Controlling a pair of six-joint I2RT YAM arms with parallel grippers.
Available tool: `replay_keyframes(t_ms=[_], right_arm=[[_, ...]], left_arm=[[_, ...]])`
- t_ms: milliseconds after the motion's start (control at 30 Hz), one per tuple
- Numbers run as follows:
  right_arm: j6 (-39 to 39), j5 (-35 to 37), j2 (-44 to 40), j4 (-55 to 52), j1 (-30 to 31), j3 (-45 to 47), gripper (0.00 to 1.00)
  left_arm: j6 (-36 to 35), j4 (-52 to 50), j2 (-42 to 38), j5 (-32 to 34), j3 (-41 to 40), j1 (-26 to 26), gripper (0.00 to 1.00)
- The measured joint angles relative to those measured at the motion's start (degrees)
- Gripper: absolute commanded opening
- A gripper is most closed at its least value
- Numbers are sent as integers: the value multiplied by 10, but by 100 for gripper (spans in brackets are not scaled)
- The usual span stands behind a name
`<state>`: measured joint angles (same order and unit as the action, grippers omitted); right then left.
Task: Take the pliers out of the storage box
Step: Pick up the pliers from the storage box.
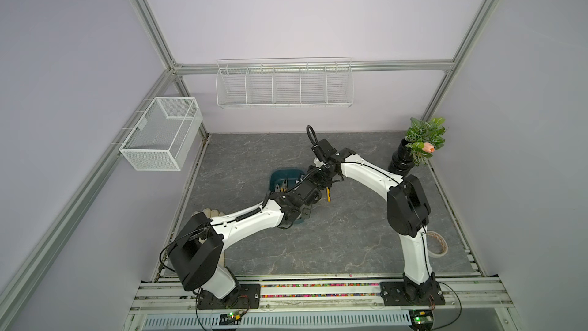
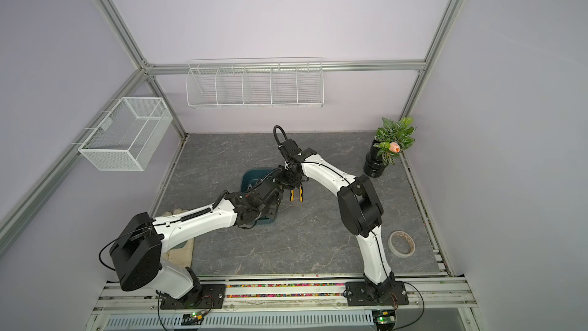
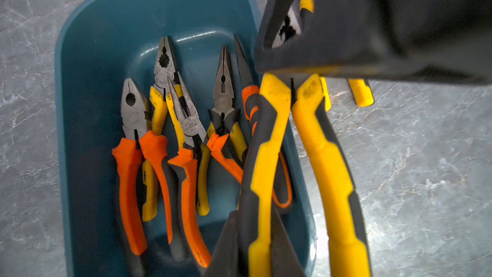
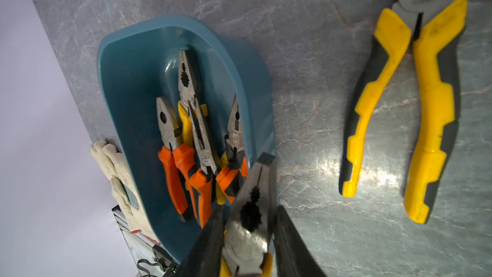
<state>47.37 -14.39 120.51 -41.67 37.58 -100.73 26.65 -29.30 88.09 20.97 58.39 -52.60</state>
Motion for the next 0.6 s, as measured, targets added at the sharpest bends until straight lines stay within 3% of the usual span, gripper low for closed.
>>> replay_keyframes(t_ms=[67,100,233,467,500,567,600], right_arm=[[14,0,0,4,0,1,16],[23,-1,0,7,0,1,13],[32,0,-1,7,0,2,7],[25,13,-9,5,-1,2,6],[23,16,-11,5,-1,2,7],[17,21,-16,4,-3,2,7],[8,23,-18,4,-3,2,7]], left_arm=[[1,3,0,0,0,-1,0],[5,3,0,2,0,-2,0],[7,3,0,3,0,-3,0],[6,10,0,2,0,-3,0],[6,12,0,2,0,-3,3],[5,19,0,0,0,-3,35],[2,24,0,-1,0,-4,43]])
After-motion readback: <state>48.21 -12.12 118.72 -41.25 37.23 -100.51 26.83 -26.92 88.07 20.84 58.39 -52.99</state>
